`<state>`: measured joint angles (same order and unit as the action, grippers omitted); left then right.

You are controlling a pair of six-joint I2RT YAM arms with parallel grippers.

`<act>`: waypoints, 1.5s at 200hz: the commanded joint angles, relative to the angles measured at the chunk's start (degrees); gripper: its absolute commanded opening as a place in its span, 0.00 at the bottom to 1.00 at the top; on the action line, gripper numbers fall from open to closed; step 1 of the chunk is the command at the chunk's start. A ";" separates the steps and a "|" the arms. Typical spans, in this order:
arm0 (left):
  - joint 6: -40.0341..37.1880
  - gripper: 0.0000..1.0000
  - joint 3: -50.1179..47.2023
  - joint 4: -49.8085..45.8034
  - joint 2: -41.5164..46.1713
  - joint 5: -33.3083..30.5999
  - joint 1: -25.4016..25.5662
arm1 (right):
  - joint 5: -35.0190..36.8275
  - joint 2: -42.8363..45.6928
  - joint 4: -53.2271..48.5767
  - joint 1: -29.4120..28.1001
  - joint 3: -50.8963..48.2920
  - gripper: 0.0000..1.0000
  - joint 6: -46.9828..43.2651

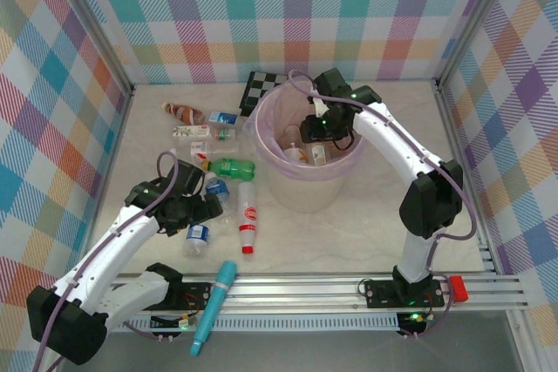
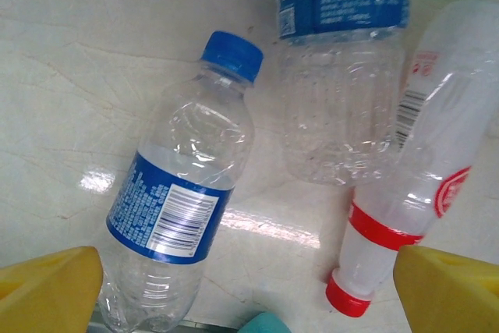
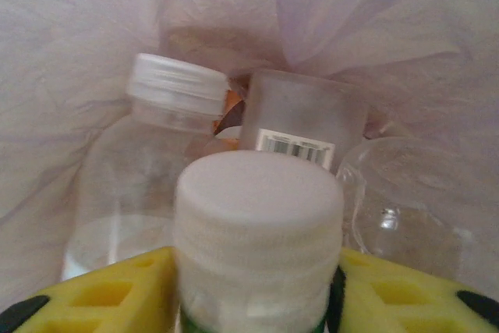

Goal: Put the plastic bottles in the bin

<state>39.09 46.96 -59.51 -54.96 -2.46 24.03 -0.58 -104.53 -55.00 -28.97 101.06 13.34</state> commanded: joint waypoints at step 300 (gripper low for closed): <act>14.96 0.72 -18.33 8.32 2.64 -1.75 6.19 | -8.32 19.10 4.26 5.20 1.69 0.88 2.48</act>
<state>52.93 29.06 -51.92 -53.01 -3.97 29.61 -8.43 -87.05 -52.27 -24.23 103.15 14.83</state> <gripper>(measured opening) 0.749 0.877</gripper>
